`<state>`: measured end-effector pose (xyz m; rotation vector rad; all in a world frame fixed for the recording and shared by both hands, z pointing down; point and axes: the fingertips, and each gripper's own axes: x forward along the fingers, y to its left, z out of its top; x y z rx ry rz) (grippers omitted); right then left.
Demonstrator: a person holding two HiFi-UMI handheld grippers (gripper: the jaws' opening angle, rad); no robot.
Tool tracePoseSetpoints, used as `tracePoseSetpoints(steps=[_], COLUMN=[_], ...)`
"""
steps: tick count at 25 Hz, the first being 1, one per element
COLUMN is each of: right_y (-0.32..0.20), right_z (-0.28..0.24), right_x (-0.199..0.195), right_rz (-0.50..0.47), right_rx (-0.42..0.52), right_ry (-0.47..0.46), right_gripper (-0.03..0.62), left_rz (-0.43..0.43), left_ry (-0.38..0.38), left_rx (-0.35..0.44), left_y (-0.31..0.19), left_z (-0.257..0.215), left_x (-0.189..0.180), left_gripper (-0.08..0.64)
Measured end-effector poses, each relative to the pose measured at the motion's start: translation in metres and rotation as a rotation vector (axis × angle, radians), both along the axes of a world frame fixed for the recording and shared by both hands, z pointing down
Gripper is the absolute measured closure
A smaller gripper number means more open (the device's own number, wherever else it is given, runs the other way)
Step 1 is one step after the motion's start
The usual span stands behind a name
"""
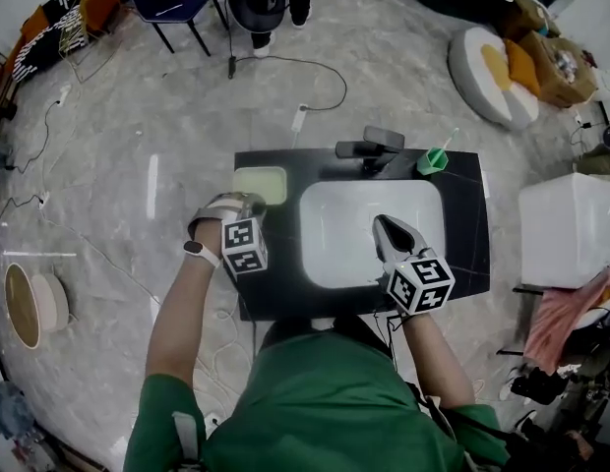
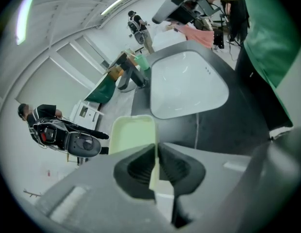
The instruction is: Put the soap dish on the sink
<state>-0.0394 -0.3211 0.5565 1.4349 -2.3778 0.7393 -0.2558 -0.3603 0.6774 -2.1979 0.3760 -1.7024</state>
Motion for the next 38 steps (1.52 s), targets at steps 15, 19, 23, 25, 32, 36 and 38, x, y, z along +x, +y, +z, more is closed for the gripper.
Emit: tracePoseSetpoints(steps=[15, 19, 23, 25, 32, 36, 38], right_y=[-0.004, -0.006, -0.006, -0.006, -0.009, -0.012, -0.013], right_z=[0.030, 0.033, 0.039, 0.041, 0.042, 0.039, 0.034], right_x=[0.012, 0.017, 0.022, 0.022, 0.026, 0.027, 0.026], right_rz=[0.080, 0.092, 0.109, 0.113, 0.110, 0.105, 0.097], right_rx=[-0.067, -0.074, -0.091, -0.097, -0.099, -0.093, -0.086], right_ry=[0.034, 0.036, 0.023, 0.021, 0.022, 0.018, 0.020], right_gripper=[0.575, 0.575, 0.575, 0.575, 0.575, 0.575, 0.575], left_rz=[-0.045, -0.051, -0.042, -0.034, -0.067, -0.108, -0.151], left_ry=[-0.027, -0.018, -0.017, -0.020, 0.010, 0.051, 0.103], left_rx=[-0.079, -0.107, -0.134, -0.145, -0.154, -0.135, -0.133], left_y=[-0.062, -0.067, -0.066, -0.066, -0.068, -0.069, -0.070], left_z=[0.072, 0.087, 0.095, 0.099, 0.101, 0.092, 0.080], left_x=[-0.008, -0.007, -0.006, -0.006, -0.007, -0.007, -0.005], left_gripper=[0.538, 0.538, 0.538, 0.537, 0.513, 0.506, 0.506])
